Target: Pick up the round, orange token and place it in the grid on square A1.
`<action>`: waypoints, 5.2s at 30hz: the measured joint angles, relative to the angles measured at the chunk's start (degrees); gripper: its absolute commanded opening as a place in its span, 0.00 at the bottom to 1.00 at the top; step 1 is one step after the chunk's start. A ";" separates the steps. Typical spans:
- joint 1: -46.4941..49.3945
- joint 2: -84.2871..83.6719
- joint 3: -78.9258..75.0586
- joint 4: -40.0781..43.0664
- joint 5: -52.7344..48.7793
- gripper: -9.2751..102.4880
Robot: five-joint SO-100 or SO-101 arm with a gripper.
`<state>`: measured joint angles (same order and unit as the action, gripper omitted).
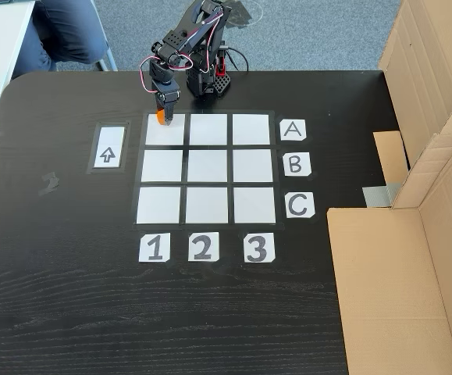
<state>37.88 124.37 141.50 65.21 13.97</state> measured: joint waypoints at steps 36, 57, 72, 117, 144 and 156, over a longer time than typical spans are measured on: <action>0.00 -10.55 2.99 -11.07 0.00 0.19; 0.53 -6.33 6.24 -11.69 -0.18 0.20; 1.93 -6.33 6.42 -12.22 -0.18 0.27; 14.85 4.31 -14.77 -13.18 -1.93 0.40; 37.71 39.99 -13.97 -2.99 -3.60 0.39; 45.00 54.14 2.72 1.85 -3.60 0.36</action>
<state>82.88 178.51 144.23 67.06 10.37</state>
